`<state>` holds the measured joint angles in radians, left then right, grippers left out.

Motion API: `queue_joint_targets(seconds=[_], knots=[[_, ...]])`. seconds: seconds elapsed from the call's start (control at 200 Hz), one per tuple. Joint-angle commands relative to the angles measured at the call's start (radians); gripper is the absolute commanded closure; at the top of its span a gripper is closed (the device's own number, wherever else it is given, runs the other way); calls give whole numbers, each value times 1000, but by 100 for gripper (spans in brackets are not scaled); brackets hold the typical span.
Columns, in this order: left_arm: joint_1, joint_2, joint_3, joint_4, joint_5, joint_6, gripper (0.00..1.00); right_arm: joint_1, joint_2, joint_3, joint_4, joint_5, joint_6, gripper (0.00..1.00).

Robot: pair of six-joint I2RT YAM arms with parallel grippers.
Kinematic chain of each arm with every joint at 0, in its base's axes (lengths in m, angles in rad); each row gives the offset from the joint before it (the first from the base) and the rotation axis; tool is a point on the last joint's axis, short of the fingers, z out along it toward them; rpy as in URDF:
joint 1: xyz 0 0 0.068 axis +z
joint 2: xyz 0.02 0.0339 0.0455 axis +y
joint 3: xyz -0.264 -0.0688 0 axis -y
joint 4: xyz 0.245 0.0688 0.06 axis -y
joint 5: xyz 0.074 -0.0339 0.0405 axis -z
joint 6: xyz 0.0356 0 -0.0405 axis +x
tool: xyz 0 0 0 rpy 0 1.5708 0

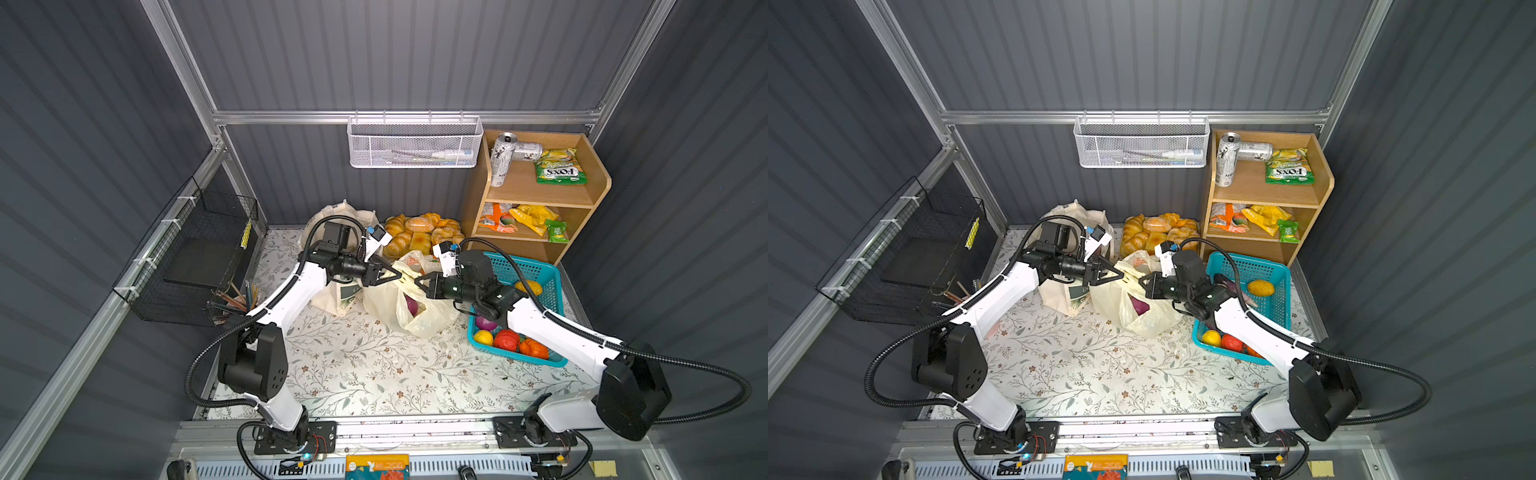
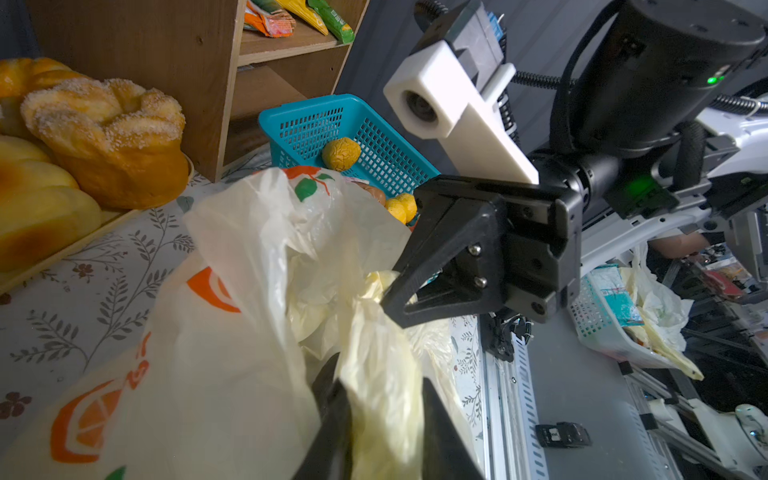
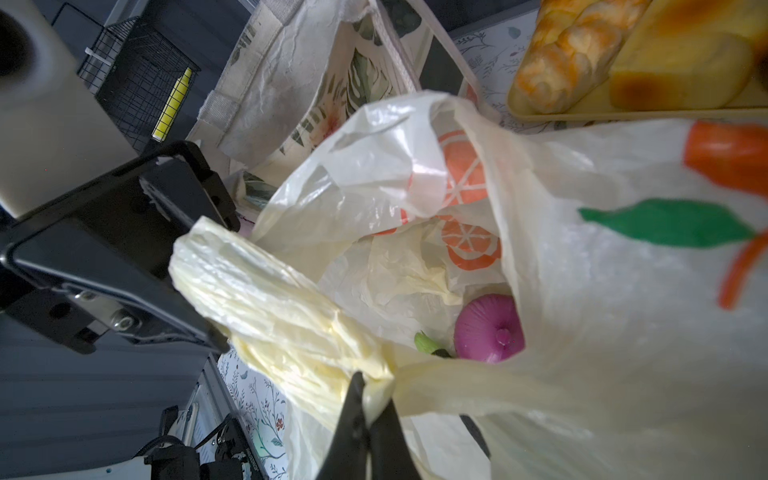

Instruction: Place the mixed food into the grocery bags and tie them

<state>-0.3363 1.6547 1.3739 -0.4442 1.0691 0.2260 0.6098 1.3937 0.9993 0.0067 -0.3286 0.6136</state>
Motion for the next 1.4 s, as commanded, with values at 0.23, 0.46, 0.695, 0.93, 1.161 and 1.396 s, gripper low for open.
queue_joint_targets(seconds=[0.23,0.46,0.695,0.93,1.161,1.396], knots=[[8,-5,63,-38,48,32,100,40,-90,16,-57,5,12,100],[8,-5,4,285,-27,-255,100,76,-100,-42,-42,3,46,100],[8,14,-4,416,-25,-381,100,98,13,-39,-13,3,59,100],[8,5,-6,433,28,-395,100,76,119,-6,32,10,71,100],[8,27,67,162,101,-206,87,77,118,36,12,31,52,100],[11,66,204,-335,107,166,74,65,113,26,5,45,49,100]])
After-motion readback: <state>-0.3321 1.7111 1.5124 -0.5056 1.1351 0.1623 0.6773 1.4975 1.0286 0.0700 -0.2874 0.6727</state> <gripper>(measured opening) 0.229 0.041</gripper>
